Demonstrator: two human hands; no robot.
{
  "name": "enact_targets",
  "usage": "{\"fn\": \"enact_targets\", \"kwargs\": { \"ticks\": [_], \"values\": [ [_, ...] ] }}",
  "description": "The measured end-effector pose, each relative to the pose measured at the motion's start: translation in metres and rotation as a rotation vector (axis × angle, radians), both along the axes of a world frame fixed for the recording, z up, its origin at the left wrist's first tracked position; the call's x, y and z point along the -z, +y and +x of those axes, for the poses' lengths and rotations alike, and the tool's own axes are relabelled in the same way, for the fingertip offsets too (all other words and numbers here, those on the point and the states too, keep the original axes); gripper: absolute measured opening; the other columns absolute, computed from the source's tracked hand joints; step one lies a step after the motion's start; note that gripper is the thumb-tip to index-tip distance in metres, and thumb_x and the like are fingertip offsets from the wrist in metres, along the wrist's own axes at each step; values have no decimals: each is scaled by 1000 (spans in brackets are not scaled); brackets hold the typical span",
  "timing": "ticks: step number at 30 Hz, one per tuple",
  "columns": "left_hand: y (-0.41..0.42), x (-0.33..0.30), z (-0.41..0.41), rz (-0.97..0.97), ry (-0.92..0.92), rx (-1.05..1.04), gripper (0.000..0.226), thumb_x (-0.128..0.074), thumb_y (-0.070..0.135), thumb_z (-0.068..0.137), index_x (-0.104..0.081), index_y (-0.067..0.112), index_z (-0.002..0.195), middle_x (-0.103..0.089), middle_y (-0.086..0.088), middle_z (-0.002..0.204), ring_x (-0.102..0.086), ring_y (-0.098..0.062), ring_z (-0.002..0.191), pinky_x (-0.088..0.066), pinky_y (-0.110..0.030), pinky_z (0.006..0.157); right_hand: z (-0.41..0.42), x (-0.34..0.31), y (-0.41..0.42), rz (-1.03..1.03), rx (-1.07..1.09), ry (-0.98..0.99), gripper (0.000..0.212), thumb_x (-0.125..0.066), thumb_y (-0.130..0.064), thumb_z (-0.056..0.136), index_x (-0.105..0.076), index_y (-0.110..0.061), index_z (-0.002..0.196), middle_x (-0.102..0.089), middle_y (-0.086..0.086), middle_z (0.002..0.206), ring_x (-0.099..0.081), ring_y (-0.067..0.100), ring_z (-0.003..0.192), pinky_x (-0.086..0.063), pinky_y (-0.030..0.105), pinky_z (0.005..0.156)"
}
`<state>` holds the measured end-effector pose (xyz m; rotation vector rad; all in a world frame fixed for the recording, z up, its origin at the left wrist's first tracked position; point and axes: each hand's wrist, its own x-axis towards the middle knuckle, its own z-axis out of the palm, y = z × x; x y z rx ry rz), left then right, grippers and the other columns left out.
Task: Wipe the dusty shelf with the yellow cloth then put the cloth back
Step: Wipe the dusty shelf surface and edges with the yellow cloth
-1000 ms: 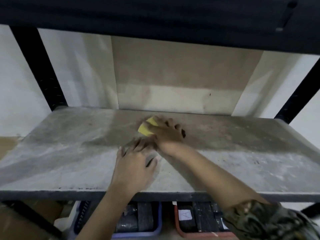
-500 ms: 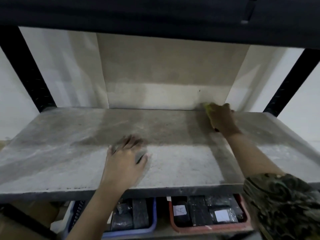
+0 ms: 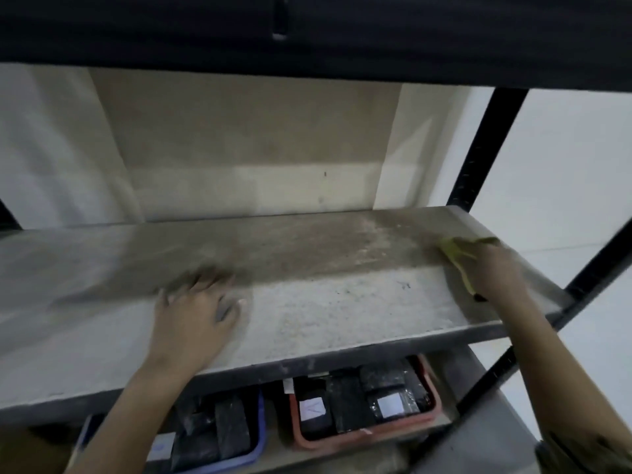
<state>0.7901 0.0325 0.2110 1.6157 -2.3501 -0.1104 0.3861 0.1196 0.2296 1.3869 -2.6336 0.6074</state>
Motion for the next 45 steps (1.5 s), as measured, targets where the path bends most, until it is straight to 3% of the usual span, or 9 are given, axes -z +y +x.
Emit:
{"fn": "enact_targets", "kwargs": {
  "ticks": [3,11,22,25,29,33,38,41,45],
  "values": [
    [5,-8,-47,6,90,112,49,-38,46,90,-46,30,135,-45,3,145,-43,-23,132,-33,-46,106,42,-8,-9,1,-214,40,31,-53,-28,92,-59,-25,122,-65,17,114,-63,33,96,-47,32,78],
    [10,14,-127,-7,98,285,67,-6,51,84,-52,27,127,-52,0,137,-45,-22,127,-41,-44,96,119,12,17,103,-622,127,48,-29,-45,89,-39,-39,136,-28,-8,152,-38,28,117,-34,41,90],
    [10,16,-131,51,100,229,85,-12,72,70,-36,33,141,-28,9,152,-20,-10,143,-22,-40,116,-87,13,14,28,172,-123,45,-39,-27,91,-38,-43,133,-38,7,140,-38,38,116,-38,48,95],
    [8,18,-130,69,117,226,82,-17,73,70,-34,35,141,-26,11,152,-18,-7,143,-21,-40,117,-33,8,12,35,-165,48,46,-45,-18,90,-46,-36,133,-48,10,138,-46,34,108,-44,41,89],
    [7,20,-128,77,121,224,75,-26,71,75,-35,36,141,-27,10,152,-17,-4,140,-21,-40,117,30,17,29,27,-580,204,46,-35,-51,90,-40,-41,134,-35,-2,149,-43,30,118,-39,46,93],
    [7,22,-129,93,112,223,70,-31,65,78,-34,36,141,-26,10,152,-15,-4,141,-19,-39,118,-45,18,10,178,-191,102,39,-40,-35,93,-46,-30,131,-47,10,137,-38,35,120,-35,47,99],
    [7,21,-130,91,102,217,70,-28,65,79,-33,36,142,-25,10,153,-16,-8,144,-20,-41,117,-81,-19,-11,-43,462,-323,35,-35,-24,97,-47,-7,125,-41,20,129,-35,37,123,-30,46,104],
    [10,18,-129,86,141,268,64,-32,63,81,-39,37,139,-30,12,151,-20,-9,143,-22,-39,116,-48,-27,-8,-83,182,-198,36,-41,-10,94,-48,-14,128,-51,14,112,-44,39,118,-42,48,95],
    [18,2,-115,36,440,264,36,-54,37,90,-58,30,125,-49,18,130,-41,1,123,-31,-14,98,51,-4,-1,10,-703,71,36,-50,-23,89,-57,-23,124,-60,13,125,-56,36,104,-46,40,85]
  ]
}}
